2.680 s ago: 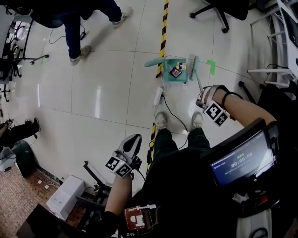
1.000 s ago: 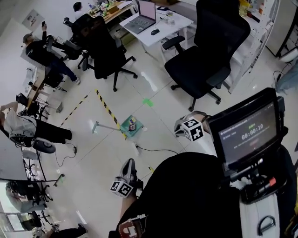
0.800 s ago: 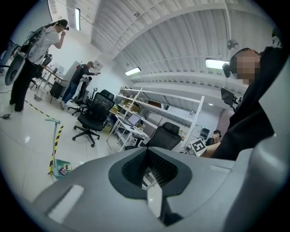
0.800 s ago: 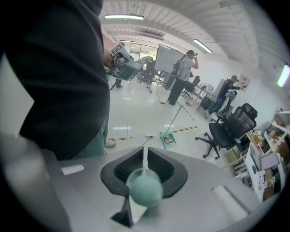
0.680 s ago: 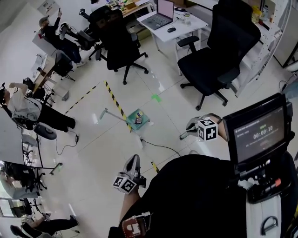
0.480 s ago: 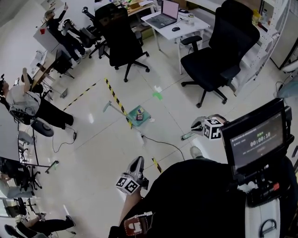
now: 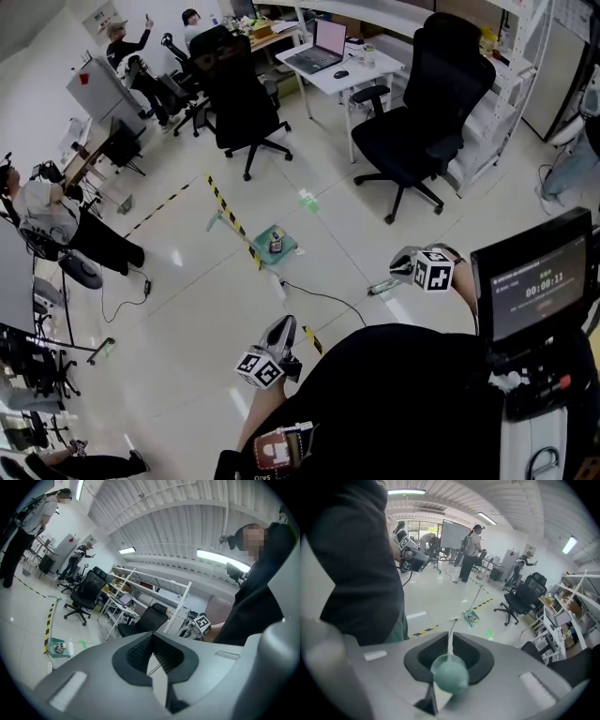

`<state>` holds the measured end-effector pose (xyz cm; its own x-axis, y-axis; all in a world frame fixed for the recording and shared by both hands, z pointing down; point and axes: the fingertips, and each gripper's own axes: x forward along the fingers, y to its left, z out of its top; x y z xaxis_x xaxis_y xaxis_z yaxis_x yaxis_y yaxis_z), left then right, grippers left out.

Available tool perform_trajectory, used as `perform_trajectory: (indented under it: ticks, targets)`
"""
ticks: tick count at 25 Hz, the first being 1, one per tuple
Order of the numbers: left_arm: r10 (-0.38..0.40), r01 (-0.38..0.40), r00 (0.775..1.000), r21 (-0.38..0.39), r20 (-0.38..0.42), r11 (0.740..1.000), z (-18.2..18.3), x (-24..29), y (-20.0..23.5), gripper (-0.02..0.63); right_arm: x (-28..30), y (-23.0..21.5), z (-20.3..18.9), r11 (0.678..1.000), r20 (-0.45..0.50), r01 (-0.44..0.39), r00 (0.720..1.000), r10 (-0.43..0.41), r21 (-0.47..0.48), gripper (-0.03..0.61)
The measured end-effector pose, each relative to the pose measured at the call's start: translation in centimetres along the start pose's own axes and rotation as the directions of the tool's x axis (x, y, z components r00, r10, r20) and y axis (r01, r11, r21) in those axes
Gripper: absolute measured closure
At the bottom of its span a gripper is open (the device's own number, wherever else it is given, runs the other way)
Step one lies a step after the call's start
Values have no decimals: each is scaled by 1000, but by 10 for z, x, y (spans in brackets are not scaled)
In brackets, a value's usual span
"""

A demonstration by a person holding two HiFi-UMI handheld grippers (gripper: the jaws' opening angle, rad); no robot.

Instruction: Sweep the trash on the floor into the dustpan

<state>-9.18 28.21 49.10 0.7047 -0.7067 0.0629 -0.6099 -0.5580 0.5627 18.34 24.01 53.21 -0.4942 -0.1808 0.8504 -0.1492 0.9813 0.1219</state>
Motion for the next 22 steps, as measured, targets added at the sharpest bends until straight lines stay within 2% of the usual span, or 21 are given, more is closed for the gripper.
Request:
perform_trajectory:
  ticks: [3, 5, 8, 10, 13, 16, 22]
  targets:
    - [-8, 9, 1000, 37, -12, 999, -8, 28, -33, 615, -25, -2, -27, 1000, 40, 10, 999, -10, 9, 552]
    - [22, -21, 1000, 55, -13, 998, -12, 45, -56, 615, -41, -5, -47, 1000, 77, 7, 997, -7, 5, 552]
    - [64, -64, 998, 35, 11, 997, -28, 65, -98, 615, -64, 7, -77, 1000, 112, -18, 994, 19, -15, 552]
    - [63, -63, 997, 14, 34, 998, -43, 83, -120, 615, -75, 10, -99, 999, 116, -26, 993, 31, -44, 552]
    - [64, -64, 998, 8, 21, 998, -63, 103, -147, 615, -76, 12, -132, 997, 100, -35, 994, 42, -68, 552]
    - [65, -65, 998, 32, 12, 997, -67, 99, -160, 615, -72, 21, -150, 996, 73, -50, 996, 55, -75, 552]
    - [103, -104, 994, 70, 20, 992, -56, 85, -156, 615, -70, 33, -167, 995, 33, -46, 998, 49, -90, 552]
